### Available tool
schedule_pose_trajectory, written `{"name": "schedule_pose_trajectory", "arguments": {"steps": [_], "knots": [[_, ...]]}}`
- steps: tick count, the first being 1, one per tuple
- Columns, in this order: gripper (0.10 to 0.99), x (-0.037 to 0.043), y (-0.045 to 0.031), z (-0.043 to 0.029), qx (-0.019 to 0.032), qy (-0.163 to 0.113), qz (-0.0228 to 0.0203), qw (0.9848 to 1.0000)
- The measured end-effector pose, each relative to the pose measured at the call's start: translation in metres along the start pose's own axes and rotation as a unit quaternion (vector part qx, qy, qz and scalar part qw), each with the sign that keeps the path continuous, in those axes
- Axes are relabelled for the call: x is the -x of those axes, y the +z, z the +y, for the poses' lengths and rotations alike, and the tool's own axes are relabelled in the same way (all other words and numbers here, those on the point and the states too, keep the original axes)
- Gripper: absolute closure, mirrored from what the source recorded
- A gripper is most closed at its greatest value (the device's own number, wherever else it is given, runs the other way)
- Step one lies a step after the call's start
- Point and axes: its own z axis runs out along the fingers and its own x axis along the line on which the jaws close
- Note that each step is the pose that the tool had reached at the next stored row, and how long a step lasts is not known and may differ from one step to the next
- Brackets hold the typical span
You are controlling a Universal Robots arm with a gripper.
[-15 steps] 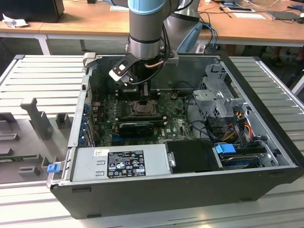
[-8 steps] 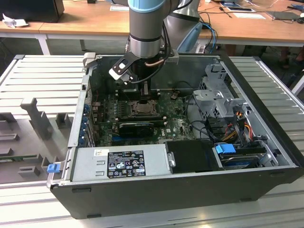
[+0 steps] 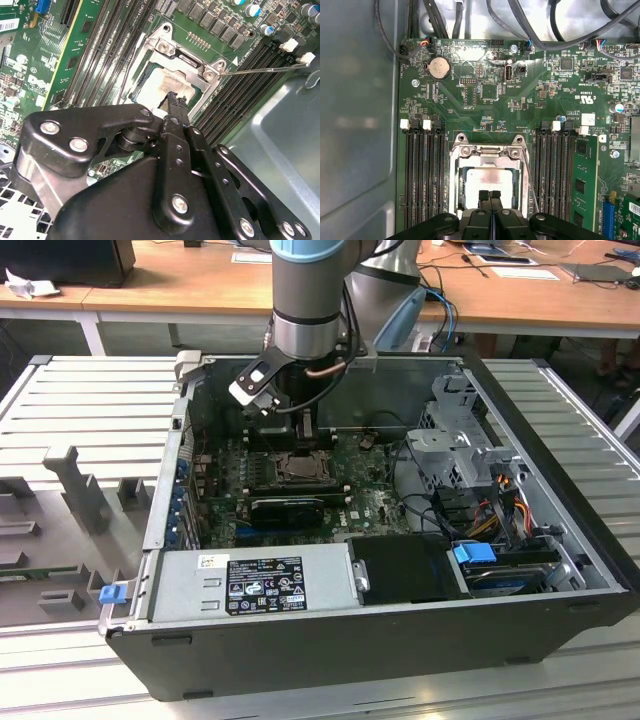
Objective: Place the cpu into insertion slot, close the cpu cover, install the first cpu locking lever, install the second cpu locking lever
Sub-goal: 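Install the first cpu locking lever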
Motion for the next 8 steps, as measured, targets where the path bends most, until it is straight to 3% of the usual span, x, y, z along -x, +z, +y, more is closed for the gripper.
{"name": "schedule_pose_trajectory", "arguments": {"steps": [8], "knots": [[0.98,0.0,-0.0028,0.0,0.0,0.0,0.0,1.0]]}}
